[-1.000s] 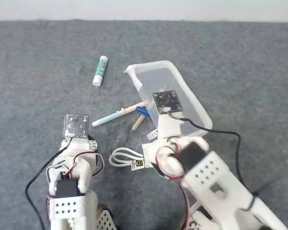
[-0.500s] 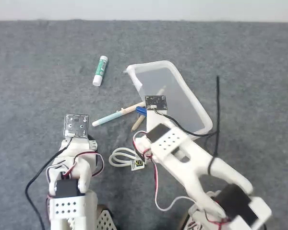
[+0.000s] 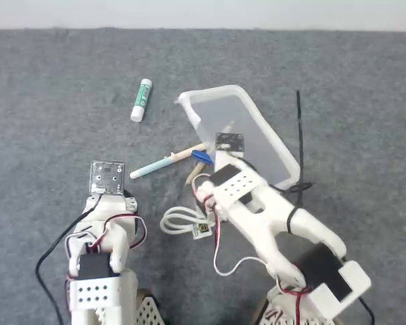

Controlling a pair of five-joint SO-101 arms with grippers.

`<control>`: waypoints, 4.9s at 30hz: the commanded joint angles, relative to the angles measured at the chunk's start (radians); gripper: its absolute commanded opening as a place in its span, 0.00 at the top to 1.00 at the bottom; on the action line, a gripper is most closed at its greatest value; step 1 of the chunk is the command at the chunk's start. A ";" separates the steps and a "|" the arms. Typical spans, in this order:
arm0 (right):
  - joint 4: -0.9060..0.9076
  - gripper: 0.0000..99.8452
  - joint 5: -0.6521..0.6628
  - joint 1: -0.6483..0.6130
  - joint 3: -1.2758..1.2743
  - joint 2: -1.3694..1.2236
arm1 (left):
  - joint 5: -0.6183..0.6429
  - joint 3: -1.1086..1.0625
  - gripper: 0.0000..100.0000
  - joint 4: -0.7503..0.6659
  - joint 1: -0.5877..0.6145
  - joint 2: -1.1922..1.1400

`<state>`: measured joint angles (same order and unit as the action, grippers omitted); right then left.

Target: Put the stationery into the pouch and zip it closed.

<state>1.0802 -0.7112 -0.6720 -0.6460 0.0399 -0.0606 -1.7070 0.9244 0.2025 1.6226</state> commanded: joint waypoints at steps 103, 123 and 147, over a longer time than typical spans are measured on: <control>0.684 0.78 1.275 0.269 0.325 0.340 | 0.000 0.028 0.99 -0.031 0.000 0.015; 0.275 0.85 1.114 0.331 -0.057 0.644 | 0.000 0.028 0.99 -0.031 0.000 0.015; 0.354 0.97 1.258 0.440 -0.181 0.565 | 0.000 0.028 0.99 -0.031 0.000 0.015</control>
<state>1.3809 0.5194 -0.2440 -0.8332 0.5340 -0.0606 -1.7070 0.9244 0.2025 1.6226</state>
